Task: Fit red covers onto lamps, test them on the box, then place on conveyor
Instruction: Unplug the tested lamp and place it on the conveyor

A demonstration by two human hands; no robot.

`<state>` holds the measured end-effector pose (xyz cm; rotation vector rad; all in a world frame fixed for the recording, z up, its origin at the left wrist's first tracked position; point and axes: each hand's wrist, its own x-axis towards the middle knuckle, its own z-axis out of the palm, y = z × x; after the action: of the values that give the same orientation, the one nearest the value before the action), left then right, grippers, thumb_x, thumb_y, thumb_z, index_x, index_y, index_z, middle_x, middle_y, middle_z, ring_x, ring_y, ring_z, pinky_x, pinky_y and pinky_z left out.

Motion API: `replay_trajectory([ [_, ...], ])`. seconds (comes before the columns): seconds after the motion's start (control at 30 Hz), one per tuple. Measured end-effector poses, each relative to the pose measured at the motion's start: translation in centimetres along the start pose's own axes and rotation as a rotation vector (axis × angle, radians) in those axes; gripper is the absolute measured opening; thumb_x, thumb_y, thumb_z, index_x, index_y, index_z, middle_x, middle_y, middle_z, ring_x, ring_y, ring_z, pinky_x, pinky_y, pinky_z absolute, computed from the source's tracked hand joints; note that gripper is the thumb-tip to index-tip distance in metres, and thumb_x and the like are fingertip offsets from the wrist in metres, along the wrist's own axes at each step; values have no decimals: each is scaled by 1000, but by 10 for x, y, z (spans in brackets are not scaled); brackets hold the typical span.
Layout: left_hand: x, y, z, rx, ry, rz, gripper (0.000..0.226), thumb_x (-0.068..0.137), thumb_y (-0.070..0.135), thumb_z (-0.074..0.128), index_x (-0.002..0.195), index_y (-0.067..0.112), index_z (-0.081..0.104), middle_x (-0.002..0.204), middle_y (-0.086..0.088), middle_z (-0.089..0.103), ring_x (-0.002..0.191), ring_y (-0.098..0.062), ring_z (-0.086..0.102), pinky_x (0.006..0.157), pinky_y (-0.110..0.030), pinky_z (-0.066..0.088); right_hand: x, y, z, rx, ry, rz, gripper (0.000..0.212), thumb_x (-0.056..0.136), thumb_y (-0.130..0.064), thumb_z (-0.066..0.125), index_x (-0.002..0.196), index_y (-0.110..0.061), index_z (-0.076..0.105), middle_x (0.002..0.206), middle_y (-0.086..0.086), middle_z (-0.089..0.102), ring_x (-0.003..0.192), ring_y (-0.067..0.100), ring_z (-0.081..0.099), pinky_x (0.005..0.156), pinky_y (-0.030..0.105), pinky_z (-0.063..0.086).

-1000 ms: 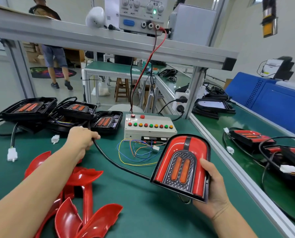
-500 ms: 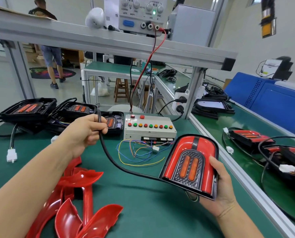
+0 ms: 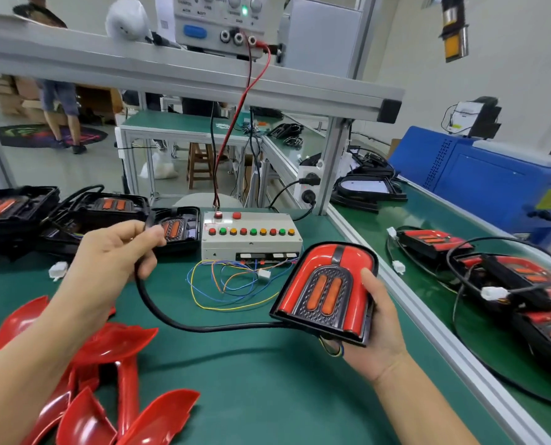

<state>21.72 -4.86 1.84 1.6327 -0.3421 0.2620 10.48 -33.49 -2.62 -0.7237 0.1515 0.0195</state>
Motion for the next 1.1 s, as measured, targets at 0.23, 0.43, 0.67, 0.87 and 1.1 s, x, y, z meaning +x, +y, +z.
replay_trajectory([
  [0.23, -16, 6, 2, -54, -15, 121, 19, 90, 22, 58, 78, 10, 66, 43, 0, 49, 51, -7, 42, 63, -15, 38, 3, -3, -11, -18, 96, 8, 66, 71, -52, 67, 121, -9, 68, 122, 19, 66, 100, 38, 67, 65, 42, 59],
  [0.43, 22, 12, 11, -165, -59, -159, 38, 85, -18, 44, 102, 11, 59, 79, -7, 68, 47, -8, 61, 49, -14, 49, 5, -7, -11, -37, 117, 4, 69, 69, -53, 68, 124, -10, 66, 111, 19, 69, 79, 34, 70, 40, 32, 52],
  [0.67, 49, 21, 23, -342, -102, -334, 21, 89, 4, 38, 96, 17, 53, 63, -5, 60, 33, -7, 28, 38, -14, 17, 4, -25, -11, -78, 172, -89, 59, 67, -58, 66, 107, -16, 75, 107, 15, 72, 80, 32, 72, 45, 32, 53],
  [0.87, 32, 6, 49, -178, -216, -151, 26, 101, 15, 40, 102, 23, 64, 51, -1, 53, 35, -9, 33, 37, -15, 27, 13, -51, -17, -78, 228, -149, 70, 69, -60, 64, 124, -16, 66, 123, 15, 66, 114, 37, 62, 96, 54, 49],
  [1.1, 12, -13, 67, -67, -325, -15, 35, 94, -4, 46, 101, 23, 68, 66, 0, 65, 54, -8, 56, 55, -14, 47, 36, -74, -48, -83, 462, -118, 50, 90, -52, 55, 125, -17, 62, 111, 14, 72, 97, 30, 69, 64, 36, 56],
])
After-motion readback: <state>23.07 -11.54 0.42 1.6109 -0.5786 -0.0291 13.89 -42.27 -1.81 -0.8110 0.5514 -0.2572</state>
